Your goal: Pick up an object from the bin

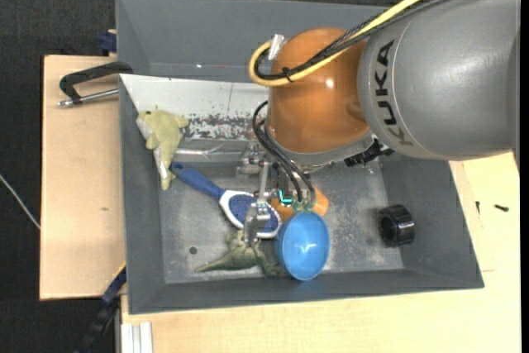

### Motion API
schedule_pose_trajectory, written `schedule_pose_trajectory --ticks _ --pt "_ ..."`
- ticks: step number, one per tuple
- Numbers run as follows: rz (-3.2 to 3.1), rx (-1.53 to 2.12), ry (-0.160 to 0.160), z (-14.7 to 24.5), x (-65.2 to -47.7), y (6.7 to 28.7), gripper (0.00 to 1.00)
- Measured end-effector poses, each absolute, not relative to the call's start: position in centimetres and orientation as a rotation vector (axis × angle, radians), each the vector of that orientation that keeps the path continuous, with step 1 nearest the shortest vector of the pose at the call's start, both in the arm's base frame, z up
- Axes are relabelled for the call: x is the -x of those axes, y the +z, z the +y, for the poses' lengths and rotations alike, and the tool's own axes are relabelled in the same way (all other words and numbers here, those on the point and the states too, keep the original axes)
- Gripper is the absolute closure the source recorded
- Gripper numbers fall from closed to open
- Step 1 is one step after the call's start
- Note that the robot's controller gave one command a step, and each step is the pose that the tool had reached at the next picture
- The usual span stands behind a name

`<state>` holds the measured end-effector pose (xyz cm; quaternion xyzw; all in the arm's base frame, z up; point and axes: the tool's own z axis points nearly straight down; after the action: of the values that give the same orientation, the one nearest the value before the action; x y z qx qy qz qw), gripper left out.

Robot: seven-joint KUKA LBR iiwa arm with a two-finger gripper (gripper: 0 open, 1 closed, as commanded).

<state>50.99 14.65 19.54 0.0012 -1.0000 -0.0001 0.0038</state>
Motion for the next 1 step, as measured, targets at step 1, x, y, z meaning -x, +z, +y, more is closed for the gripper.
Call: schedule_pose_trajectory --ticks 1 --pt "-3.123 0.445 -0.013 12.31 -54.87 9.13 0.00"
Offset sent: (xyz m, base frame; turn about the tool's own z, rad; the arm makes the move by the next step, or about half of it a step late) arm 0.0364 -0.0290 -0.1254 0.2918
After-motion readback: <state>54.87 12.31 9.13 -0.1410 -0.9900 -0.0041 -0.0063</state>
